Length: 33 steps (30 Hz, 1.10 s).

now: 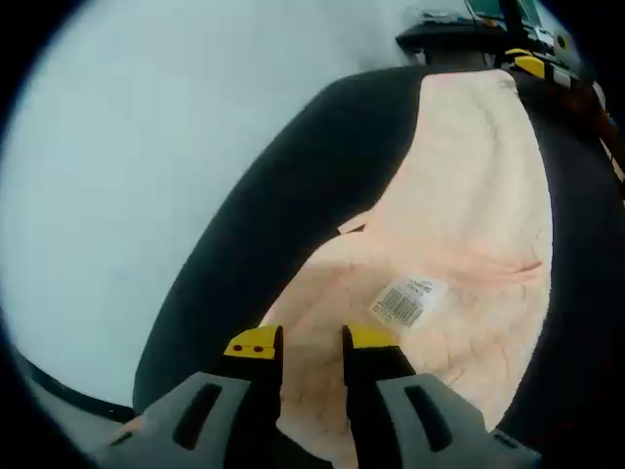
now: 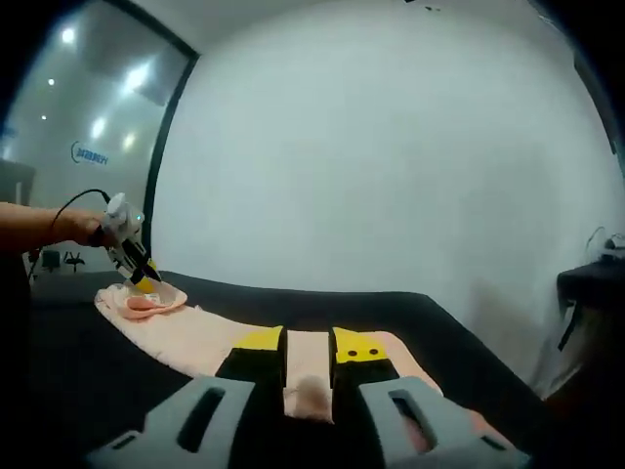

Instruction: Fold the towel on the table until its edges align and the towel forms a compact rectangular stack.

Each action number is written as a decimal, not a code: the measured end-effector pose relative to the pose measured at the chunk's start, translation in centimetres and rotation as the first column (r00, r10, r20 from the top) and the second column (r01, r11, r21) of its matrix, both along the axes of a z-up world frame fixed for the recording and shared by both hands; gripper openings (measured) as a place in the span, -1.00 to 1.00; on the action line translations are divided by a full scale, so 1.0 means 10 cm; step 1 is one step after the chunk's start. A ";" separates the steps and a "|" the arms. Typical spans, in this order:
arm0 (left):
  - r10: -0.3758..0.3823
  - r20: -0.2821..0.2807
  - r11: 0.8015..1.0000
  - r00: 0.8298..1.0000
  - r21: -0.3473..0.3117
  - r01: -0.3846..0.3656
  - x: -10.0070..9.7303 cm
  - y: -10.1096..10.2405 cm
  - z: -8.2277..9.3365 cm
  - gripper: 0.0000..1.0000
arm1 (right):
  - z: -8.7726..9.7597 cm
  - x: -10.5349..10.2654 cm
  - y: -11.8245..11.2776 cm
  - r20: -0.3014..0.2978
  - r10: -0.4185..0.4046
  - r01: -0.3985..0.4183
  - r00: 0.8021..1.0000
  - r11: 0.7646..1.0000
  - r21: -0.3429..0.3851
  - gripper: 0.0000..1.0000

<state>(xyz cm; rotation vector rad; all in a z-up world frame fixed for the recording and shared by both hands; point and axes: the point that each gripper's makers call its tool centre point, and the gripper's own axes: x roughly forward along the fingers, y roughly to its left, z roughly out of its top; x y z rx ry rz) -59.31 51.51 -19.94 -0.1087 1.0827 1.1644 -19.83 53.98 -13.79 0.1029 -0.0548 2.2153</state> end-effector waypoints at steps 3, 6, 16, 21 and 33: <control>-0.002 -0.013 1.000 1.000 -0.017 0.002 0.00 -0.04 -0.06 -0.52 | 0.00 -0.01 -0.02 0.004 0.002 -0.002 1.000 1.000 0.000 -0.71; 0.018 0.046 1.000 0.999 0.013 -0.018 0.06 -0.01 -0.06 -0.93 | 0.00 -0.03 -0.02 0.006 0.008 -0.008 1.000 1.000 0.000 -0.71; -0.003 0.001 0.994 1.000 0.107 0.003 0.01 0.20 0.10 -0.95 | 0.00 -0.03 -0.03 -0.006 0.013 -0.013 1.000 1.000 -0.004 -0.71; 0.025 0.028 0.985 0.999 0.172 -0.030 0.02 0.33 0.18 -0.95 | 0.00 -0.02 -0.03 -0.011 0.014 -0.014 1.000 1.000 -0.009 -0.71; 0.088 0.268 0.936 0.959 0.308 -0.172 0.18 -0.13 0.41 -0.28 | -0.02 -0.03 -0.02 -0.003 0.017 -0.017 1.000 1.000 -0.016 -0.71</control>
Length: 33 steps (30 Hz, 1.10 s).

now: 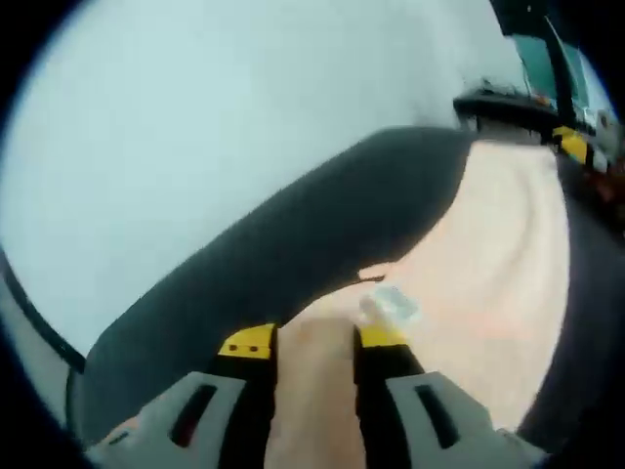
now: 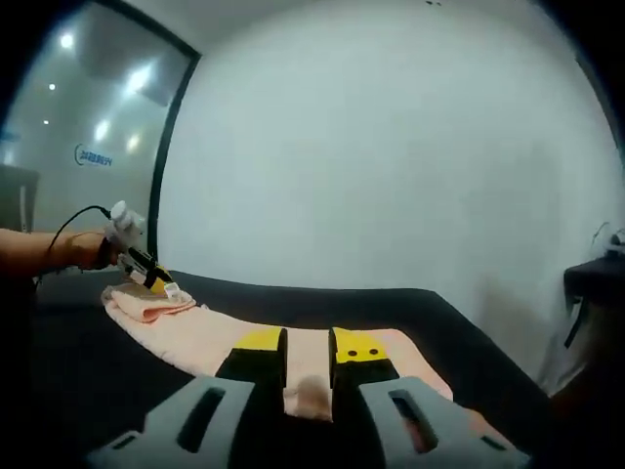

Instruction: Fold the towel on the table until its edges align and the towel forms a compact rectangular stack.

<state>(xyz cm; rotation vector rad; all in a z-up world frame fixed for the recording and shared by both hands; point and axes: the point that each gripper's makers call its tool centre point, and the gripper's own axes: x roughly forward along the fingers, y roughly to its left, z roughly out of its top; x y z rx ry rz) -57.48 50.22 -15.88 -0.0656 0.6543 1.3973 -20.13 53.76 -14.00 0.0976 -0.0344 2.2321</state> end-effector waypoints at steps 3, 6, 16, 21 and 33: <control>-0.101 -0.074 0.991 0.992 0.083 0.107 0.30 -0.40 0.20 -0.31 | 0.00 -0.01 0.01 -0.001 0.002 -0.002 1.000 1.000 -0.003 -0.71; -0.062 -0.142 0.995 0.988 0.068 0.072 0.40 -0.72 0.06 -0.33 | 0.01 -0.03 0.01 0.002 0.009 -0.009 1.000 1.000 0.006 -0.71; -0.123 -0.166 0.988 0.978 0.077 0.137 0.76 -0.66 -0.33 -0.46 | -0.02 -0.01 0.02 0.006 0.002 -0.002 1.000 1.000 -0.005 -0.71; -0.164 -0.197 0.985 0.967 0.025 0.172 0.90 -0.63 -0.46 -0.61 | -0.03 0.02 0.03 0.000 -0.007 0.007 1.000 1.000 -0.012 -0.71; -0.194 -0.061 0.975 0.979 0.098 0.200 0.96 -0.79 -0.23 -0.94 | -0.04 0.10 0.05 -0.033 -0.025 0.024 0.999 0.999 -0.038 -0.71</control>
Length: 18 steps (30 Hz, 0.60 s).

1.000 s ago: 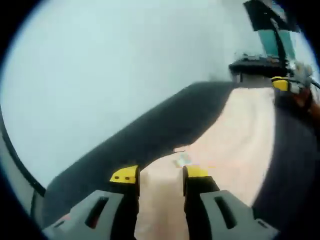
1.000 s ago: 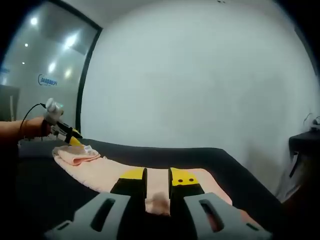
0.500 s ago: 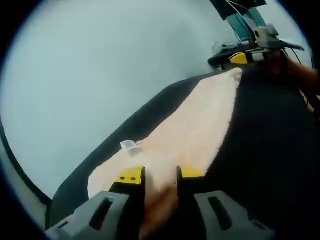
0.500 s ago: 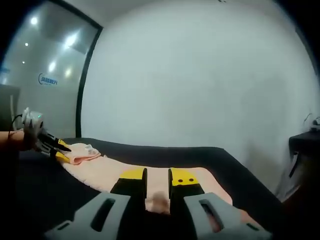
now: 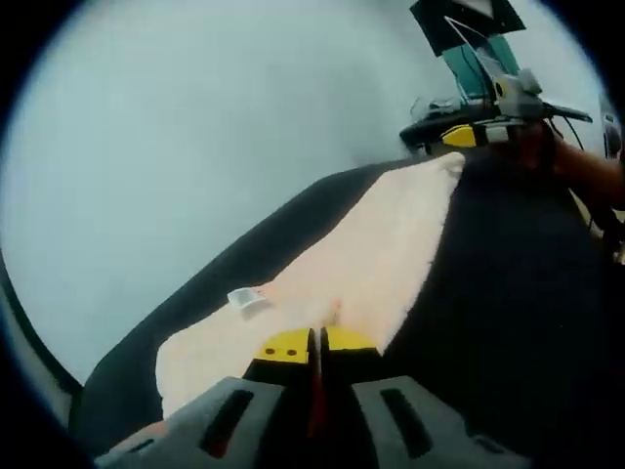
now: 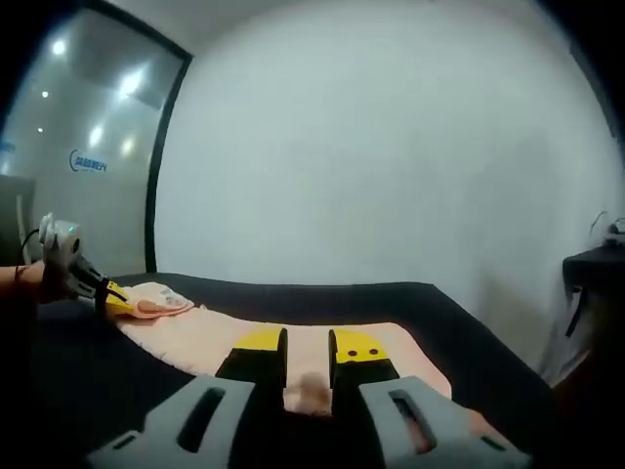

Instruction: Fold the towel on the table until its edges align and the towel forms a compact rectangular stack.

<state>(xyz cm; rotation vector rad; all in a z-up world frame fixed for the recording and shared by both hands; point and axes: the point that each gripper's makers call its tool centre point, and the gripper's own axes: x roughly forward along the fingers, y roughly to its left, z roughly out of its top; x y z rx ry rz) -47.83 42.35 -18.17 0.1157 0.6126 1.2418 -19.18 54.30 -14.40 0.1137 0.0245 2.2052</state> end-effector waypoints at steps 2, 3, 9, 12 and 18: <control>-0.009 0.060 1.000 0.998 0.017 0.008 0.02 -0.05 0.09 -0.94 | 0.01 0.05 0.02 -0.019 -0.017 0.017 1.000 1.000 -0.005 -0.71; -0.022 0.084 0.999 0.996 0.026 0.020 0.04 -0.09 0.15 -0.94 | 0.00 0.07 0.04 -0.029 -0.026 0.026 0.999 1.000 -0.012 -0.71; 0.007 0.046 1.000 0.999 -0.029 -0.006 -0.06 -0.08 -0.09 -0.89 | -0.01 0.31 0.19 -0.190 -0.126 0.103 0.974 0.986 -0.130 -0.71; -0.058 0.061 0.997 0.996 -0.056 0.061 0.05 -0.11 -0.17 -0.35 | -0.09 0.54 0.27 -0.314 -0.219 0.138 0.924 0.955 -0.261 -0.70; -0.137 0.251 0.988 0.958 0.098 0.116 -0.03 -0.10 0.45 -0.17 | -0.42 0.93 0.10 -0.460 -0.499 0.090 0.734 0.744 -0.662 -0.57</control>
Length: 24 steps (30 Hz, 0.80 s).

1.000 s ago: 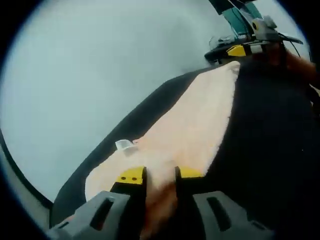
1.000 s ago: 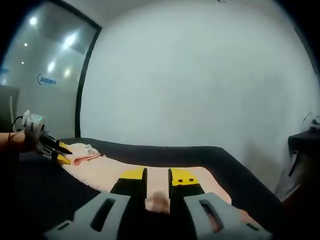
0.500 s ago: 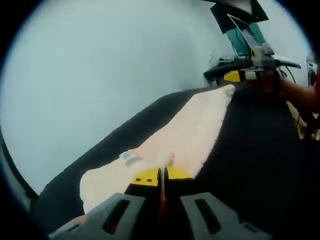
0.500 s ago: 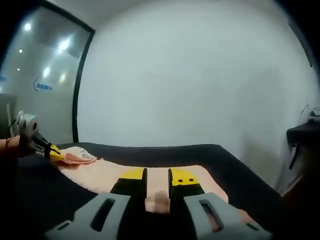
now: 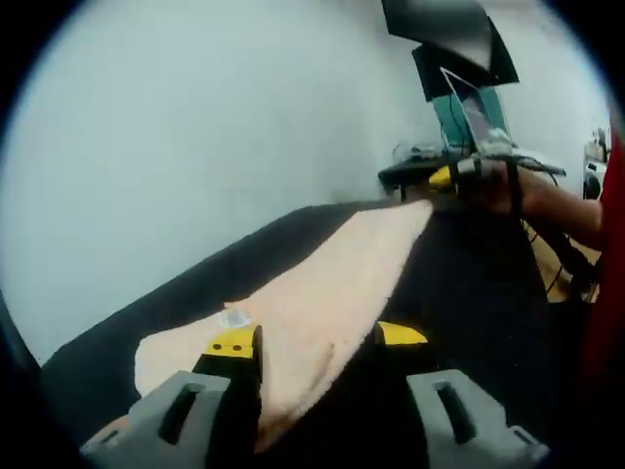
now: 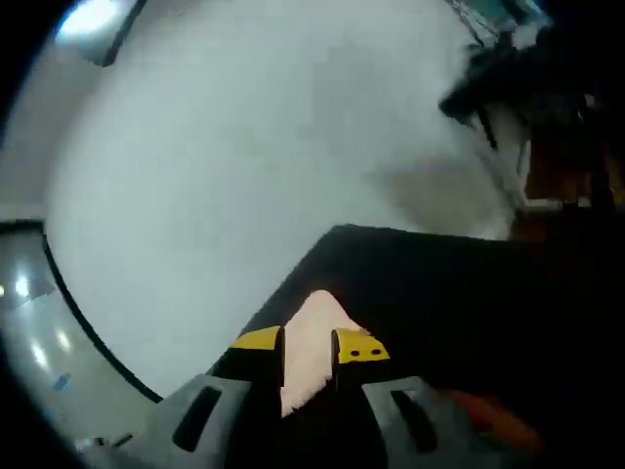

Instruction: Fold the towel on the table until its edges align and the towel forms a compact rectangular stack.

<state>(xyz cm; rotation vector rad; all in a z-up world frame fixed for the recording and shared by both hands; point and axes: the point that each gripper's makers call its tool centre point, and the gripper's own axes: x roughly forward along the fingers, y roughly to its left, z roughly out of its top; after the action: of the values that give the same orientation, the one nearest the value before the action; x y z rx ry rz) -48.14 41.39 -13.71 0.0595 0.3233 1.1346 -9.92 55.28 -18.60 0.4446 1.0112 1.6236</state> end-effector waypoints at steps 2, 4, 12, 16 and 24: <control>0.011 0.030 0.998 0.999 0.059 -0.013 -0.22 0.06 0.18 -0.20 | -0.07 -0.05 0.05 0.014 0.006 -0.006 1.000 0.999 -0.049 -0.39; 0.027 0.054 0.988 0.998 0.153 -0.035 -0.45 0.15 0.40 -0.20 | -0.16 -0.15 0.08 -0.035 0.020 -0.024 0.999 0.993 -0.118 -0.34; 0.346 0.193 0.845 0.918 0.361 -0.394 -1.74 0.31 0.33 -0.47 | -0.32 -0.31 0.37 0.111 -0.058 0.074 0.992 0.986 -0.150 -0.70; 0.291 0.302 0.791 0.908 0.457 -0.406 -1.78 0.06 0.65 -0.48 | -0.08 -0.40 0.48 0.122 -0.084 0.088 0.989 0.996 -0.032 -0.97; 0.356 0.331 0.857 0.874 0.259 -0.446 -1.81 0.18 0.28 -0.48 | 0.71 -1.42 0.26 0.443 -0.031 -0.113 0.896 0.949 0.295 -0.98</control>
<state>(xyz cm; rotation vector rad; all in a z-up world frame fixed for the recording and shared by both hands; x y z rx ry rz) -66.20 43.18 -10.96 0.1319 -0.1143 1.5926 -24.07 57.92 -11.50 0.2420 0.4205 1.8250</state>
